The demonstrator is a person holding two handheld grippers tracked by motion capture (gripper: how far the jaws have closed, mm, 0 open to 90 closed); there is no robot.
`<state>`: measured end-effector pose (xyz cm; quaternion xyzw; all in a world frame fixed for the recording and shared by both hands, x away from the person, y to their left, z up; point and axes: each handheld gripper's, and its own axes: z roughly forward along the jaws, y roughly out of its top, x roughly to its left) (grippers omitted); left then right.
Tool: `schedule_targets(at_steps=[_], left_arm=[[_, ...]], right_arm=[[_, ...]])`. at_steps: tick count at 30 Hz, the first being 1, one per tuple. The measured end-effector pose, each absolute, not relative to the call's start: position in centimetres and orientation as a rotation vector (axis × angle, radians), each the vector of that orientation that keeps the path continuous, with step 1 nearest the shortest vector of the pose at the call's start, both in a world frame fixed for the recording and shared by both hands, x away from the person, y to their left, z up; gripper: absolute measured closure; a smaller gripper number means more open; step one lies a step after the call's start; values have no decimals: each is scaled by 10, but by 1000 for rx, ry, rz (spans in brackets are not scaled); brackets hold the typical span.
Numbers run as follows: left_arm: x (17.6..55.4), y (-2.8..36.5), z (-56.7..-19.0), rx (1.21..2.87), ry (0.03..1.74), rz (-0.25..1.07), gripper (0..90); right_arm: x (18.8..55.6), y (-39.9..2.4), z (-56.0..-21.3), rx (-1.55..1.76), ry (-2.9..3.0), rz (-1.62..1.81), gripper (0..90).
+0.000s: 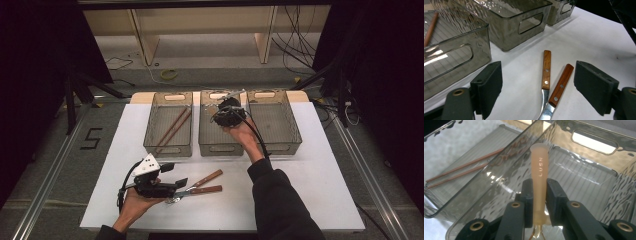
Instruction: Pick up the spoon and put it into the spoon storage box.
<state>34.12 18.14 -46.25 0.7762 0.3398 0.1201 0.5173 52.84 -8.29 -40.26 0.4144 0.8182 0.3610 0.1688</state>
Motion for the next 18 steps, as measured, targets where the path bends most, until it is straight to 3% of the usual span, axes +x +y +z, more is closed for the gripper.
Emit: schedule_targets(at_steps=[3,4,10,18], left_arm=[[341,181,-462,1861,816,286,224],[341,181,-462,1862,816,287,224],[341,182,-463,1870,815,285,223],[342,183,-463,1871,826,288,221]], right_arm=[[529,-82,-403,1184,2323,1012,754],[529,-83,-403,1191,2323,1014,688],[525,-90,-393,1189,2318,1087,582],[493,-101,-375,1052,2366,1206,491]])
